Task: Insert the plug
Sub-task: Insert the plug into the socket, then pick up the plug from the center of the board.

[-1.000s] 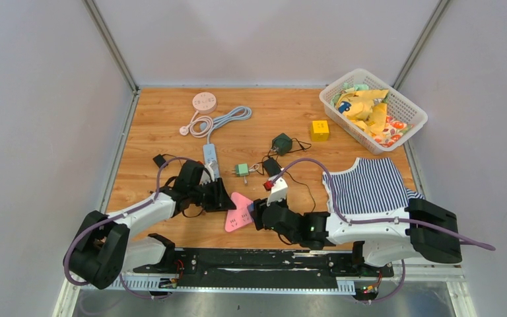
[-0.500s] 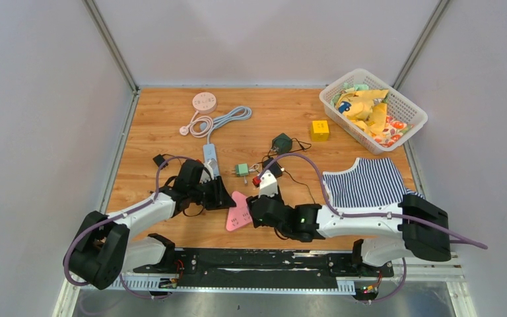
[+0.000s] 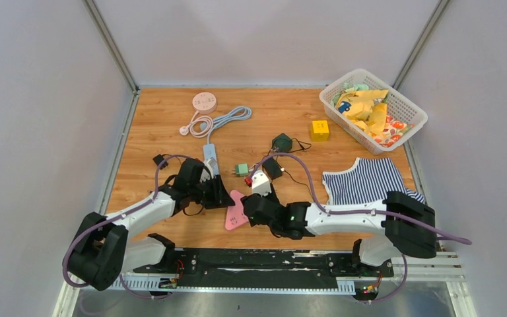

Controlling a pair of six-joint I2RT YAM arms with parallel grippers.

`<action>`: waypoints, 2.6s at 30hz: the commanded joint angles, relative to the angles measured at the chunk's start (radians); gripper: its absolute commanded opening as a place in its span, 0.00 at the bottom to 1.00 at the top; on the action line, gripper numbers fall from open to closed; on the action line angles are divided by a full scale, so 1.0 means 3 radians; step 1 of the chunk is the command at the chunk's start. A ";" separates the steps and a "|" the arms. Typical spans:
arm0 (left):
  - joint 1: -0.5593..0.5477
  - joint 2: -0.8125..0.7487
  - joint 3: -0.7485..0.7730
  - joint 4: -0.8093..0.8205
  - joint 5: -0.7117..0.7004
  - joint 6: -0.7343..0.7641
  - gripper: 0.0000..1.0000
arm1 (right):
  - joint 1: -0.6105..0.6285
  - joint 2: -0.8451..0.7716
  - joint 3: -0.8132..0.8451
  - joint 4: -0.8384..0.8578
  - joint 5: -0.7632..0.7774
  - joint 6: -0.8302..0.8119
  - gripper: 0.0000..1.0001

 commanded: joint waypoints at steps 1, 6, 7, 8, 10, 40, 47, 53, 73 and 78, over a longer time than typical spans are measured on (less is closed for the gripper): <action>-0.0029 -0.0041 0.0079 -0.0110 -0.0175 0.0051 0.39 | -0.0032 0.0445 -0.0186 -0.0363 -0.0650 -0.0047 0.00; -0.0021 -0.0236 0.0242 -0.0292 -0.0438 0.0098 0.43 | -0.0046 0.0445 -0.0024 -0.0360 -0.0543 -0.0199 0.00; -0.0016 -0.0263 0.0297 -0.0368 -0.0513 0.0134 0.44 | -0.0059 0.0439 0.0021 -0.0364 -0.0512 -0.0233 0.00; -0.0011 -0.0283 0.0352 -0.0437 -0.0570 0.0174 0.45 | -0.0069 0.0431 0.0071 -0.0364 -0.0493 -0.0272 0.00; 0.0020 -0.0312 0.0428 -0.0540 -0.0658 0.0221 0.46 | -0.0101 0.0435 0.0168 -0.0370 -0.0435 -0.0354 0.00; 0.0201 -0.0297 0.1112 -0.1428 -0.0914 0.0918 0.82 | -0.0598 -0.0097 0.0510 -0.0211 -0.0785 -0.0860 0.93; 0.0201 -0.0458 0.1116 -0.1526 -0.0588 0.1007 1.00 | -0.1051 -0.0473 0.0398 -0.0203 -0.0814 -0.0987 1.00; 0.0201 -0.0674 0.1135 -0.1630 -0.0388 0.1076 1.00 | -0.1785 -0.0597 0.0468 -0.0213 -0.0665 -0.1248 1.00; 0.0201 -0.1336 0.0963 -0.1488 -0.0671 0.1220 1.00 | -0.3372 0.0811 0.1137 0.0348 -0.0961 -0.1529 0.95; 0.0201 -0.1440 0.0954 -0.1490 -0.0717 0.1201 1.00 | -0.3400 0.1145 0.1317 0.0463 -0.0830 -0.1542 0.94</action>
